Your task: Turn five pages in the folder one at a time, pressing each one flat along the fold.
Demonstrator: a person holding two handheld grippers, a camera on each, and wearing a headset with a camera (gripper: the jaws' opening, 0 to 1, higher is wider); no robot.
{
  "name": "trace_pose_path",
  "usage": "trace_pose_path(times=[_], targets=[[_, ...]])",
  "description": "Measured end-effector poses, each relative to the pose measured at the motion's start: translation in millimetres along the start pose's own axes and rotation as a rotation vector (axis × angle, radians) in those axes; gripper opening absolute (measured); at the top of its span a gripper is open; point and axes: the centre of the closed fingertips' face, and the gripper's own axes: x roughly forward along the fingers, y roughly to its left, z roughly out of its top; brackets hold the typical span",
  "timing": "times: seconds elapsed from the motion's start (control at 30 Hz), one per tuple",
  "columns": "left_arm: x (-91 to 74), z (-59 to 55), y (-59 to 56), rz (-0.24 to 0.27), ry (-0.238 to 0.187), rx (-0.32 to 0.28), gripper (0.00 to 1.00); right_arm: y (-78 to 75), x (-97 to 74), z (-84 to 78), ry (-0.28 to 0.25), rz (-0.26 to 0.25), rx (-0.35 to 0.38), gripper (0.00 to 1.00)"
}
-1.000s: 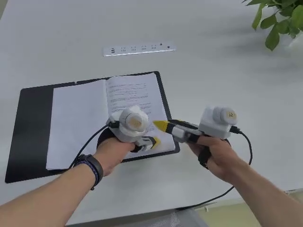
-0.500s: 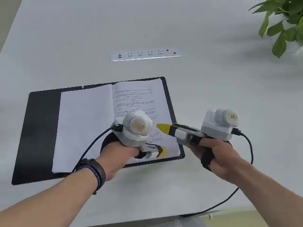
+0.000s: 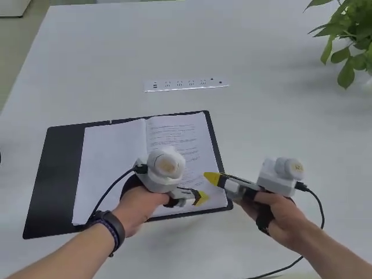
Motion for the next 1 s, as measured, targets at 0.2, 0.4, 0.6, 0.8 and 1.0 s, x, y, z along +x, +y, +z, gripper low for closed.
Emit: trace_pose_path(times=[0.2,0.4,0.6,0.8,1.0], targets=[[-12.1,1.0,-0.2,0.016,-0.036,-0.022,0.67,4.9,4.5,1.3,-0.004,-0.008,0.005,0.08],[-28.6,-4.3,-0.7,0.038,-0.063,-0.053,0.67,9.1,7.4,2.4,-0.032,-0.025,0.028,0.01],[-41.3,-14.8,6.9,0.06,-0.068,-0.085,0.67,19.7,11.6,3.8,-0.05,-0.012,0.036,0.0],[-57.5,-19.7,15.2,0.085,-0.094,-0.106,0.67,32.4,17.9,0.7,-0.041,-0.005,0.01,0.0],[-73.3,-31.2,24.1,0.115,-0.091,-0.091,0.67,42.3,24.1,-2.3,-0.042,0.0,0.002,0.0]])
